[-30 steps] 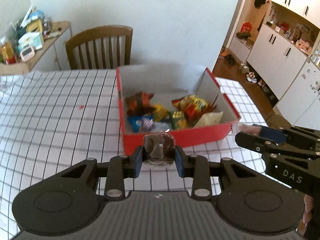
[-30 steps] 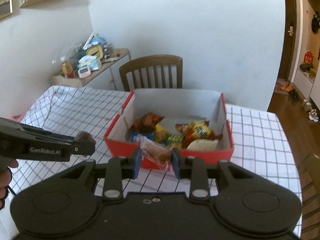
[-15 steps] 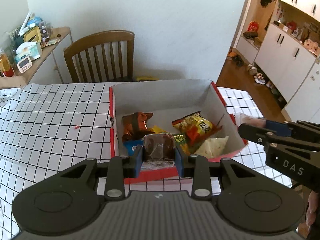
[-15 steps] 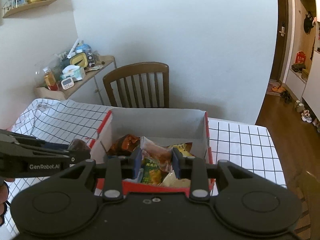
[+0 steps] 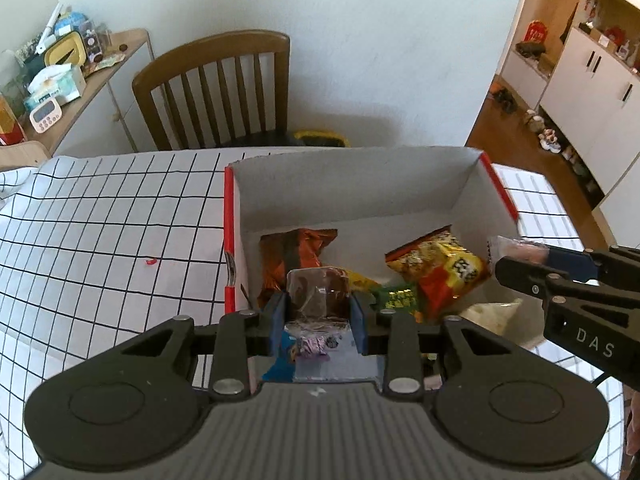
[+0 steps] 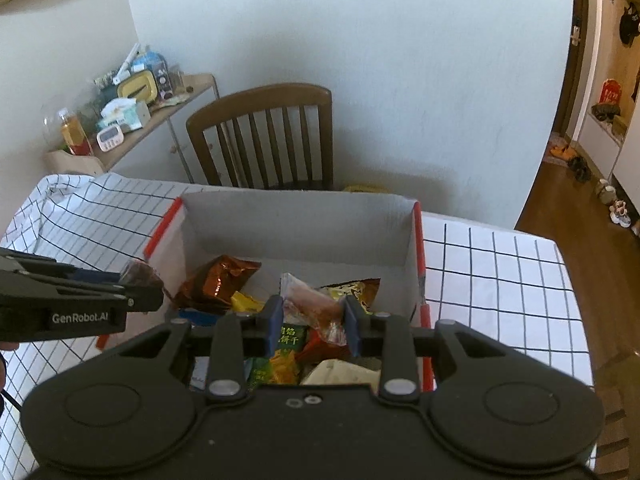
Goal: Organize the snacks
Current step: 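Carry the brown cake and orange biscuit into the red box, then open both tools to drop the snacks into the box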
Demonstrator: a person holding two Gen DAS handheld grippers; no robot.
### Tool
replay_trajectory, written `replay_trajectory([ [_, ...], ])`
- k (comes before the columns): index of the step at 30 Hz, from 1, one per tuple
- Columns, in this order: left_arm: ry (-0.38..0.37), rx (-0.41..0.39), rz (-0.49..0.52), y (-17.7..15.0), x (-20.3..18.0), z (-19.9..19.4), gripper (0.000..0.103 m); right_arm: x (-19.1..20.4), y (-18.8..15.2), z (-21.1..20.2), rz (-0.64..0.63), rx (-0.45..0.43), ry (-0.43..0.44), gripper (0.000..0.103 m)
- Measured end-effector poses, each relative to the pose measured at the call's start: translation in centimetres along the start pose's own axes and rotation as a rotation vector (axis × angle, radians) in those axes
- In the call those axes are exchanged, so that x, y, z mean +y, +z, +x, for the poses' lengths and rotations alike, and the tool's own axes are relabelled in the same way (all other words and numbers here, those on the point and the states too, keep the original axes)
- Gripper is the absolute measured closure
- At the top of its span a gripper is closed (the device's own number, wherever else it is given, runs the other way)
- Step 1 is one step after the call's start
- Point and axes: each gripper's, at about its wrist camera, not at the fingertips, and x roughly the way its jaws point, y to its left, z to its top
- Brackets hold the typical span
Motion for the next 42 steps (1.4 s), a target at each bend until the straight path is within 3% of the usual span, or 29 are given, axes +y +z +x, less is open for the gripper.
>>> replay_trajectory([
  [17,0.035,0.105,0.039,-1.3,-0.2,6.4,0.070,0.0,-1.7,5.8,-0.049,0.137,-0.012,0.072],
  [28,0.020,0.101,0.044,-1.5,-0.2,6.3,0.070,0.1,-2.3,5.9,-0.037,0.153,-0.024,0.067],
  [29,0.016,0.093,0.042,-1.5,-0.2,6.1,0.065,0.1,-2.4,5.8,-0.036,0.150,-0.025,0.066],
  [32,0.008,0.067,0.031,-1.5,-0.1,5.3,0.046,0.1,-2.4,5.1,-0.027,0.137,-0.016,0.060],
  [42,-0.024,-0.003,0.020,-2.2,0.3,1.9,0.045,0.4,-2.4,1.4,0.005,0.052,0.013,0.031],
])
